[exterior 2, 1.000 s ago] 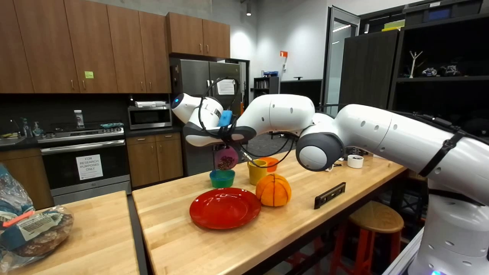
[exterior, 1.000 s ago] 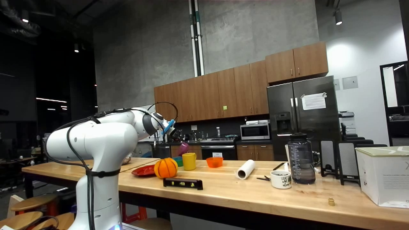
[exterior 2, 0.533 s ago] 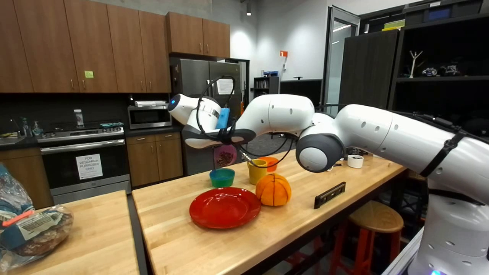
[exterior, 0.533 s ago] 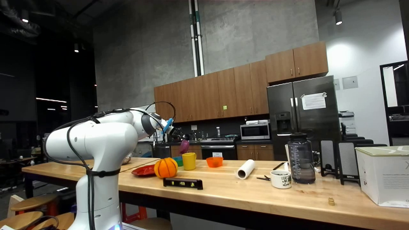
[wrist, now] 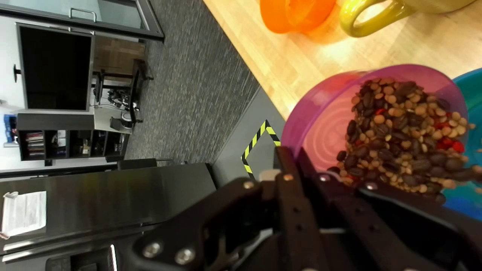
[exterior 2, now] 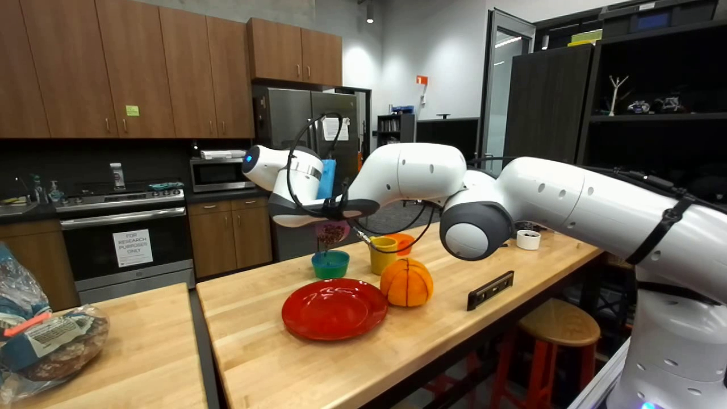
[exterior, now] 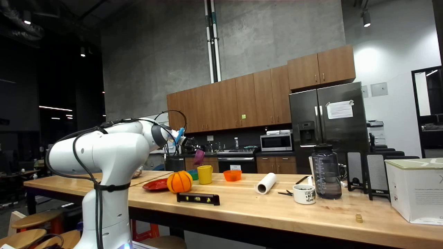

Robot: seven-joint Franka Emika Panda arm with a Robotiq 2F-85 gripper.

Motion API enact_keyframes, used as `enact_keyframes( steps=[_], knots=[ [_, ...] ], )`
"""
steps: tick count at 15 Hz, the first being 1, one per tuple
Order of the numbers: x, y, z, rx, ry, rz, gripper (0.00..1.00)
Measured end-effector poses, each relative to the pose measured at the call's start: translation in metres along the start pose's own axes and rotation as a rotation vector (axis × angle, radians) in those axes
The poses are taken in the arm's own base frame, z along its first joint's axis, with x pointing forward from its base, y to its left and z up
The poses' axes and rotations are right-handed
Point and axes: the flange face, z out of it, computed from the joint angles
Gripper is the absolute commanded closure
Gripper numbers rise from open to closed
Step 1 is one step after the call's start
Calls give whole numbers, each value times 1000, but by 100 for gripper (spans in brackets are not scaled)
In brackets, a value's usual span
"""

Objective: Pour the contents of the pink bowl into the blue bowl

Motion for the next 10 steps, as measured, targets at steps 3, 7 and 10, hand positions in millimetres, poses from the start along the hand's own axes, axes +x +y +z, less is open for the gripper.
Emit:
enact_keyframes(
  steps=[3, 7, 10],
  knots=[
    [1, -4, 0, -21, -2, 3, 99],
    [2, -8, 0, -42, -6, 2, 99],
    [2, -8, 0, -60, -9, 1, 99]
  ],
)
